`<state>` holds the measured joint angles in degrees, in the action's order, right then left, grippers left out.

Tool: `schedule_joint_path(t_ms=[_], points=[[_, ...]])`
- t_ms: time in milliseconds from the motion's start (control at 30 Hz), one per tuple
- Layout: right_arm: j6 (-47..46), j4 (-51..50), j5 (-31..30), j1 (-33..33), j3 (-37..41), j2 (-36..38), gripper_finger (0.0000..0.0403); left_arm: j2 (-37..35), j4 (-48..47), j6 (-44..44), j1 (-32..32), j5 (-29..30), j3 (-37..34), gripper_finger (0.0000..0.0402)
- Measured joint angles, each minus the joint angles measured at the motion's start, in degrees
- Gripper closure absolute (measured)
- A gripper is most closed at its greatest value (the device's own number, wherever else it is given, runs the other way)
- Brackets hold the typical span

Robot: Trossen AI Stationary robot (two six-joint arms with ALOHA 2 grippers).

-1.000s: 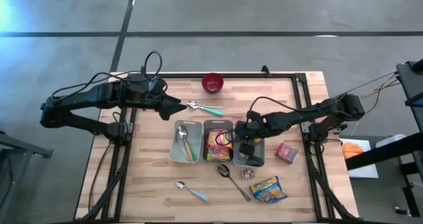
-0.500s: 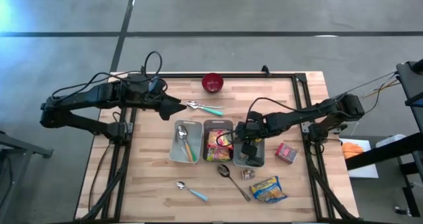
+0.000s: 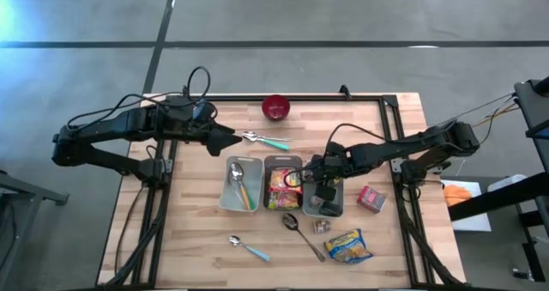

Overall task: Pick & Place Food Item
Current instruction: Put the orange seasoning pack into the right gray bin, then put the red seasoning can into the right gray bin

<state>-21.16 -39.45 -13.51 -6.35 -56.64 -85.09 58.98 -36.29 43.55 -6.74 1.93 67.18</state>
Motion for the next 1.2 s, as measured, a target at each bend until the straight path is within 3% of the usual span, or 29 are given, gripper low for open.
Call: schedule_joint_path(t_ms=[367, 733, 933, 1033, 1200], points=[[-1.8, -4.2, -0.1, 0.0, 0.0, 6.7, 0.0202, 0.0, 0.0, 0.0, 0.0, 0.0, 0.0, 0.0097], [-11.5, -8.2, -3.4, 0.0, -0.5, 18.1, 0.0202, 0.0, -1.7, 0.0, 0.0, 0.0, 0.0, 0.0097], [-19.0, -19.8, 2.7, 0.0, -0.5, 20.2, 0.0202, 0.0, -1.7, 0.0, 0.0, 0.0, 0.0, 0.0097], [-19.1, -21.5, 6.5, 0.0, -0.5, 20.1, 0.0202, 0.0, -1.7, 0.0, 0.0, 0.0, 0.0, 0.0097], [-21.0, -21.8, 7.2, 0.0, -0.5, 19.6, 0.0202, 0.0, -1.8, -0.5, 0.0, 0.0, 0.0, 0.0097]])
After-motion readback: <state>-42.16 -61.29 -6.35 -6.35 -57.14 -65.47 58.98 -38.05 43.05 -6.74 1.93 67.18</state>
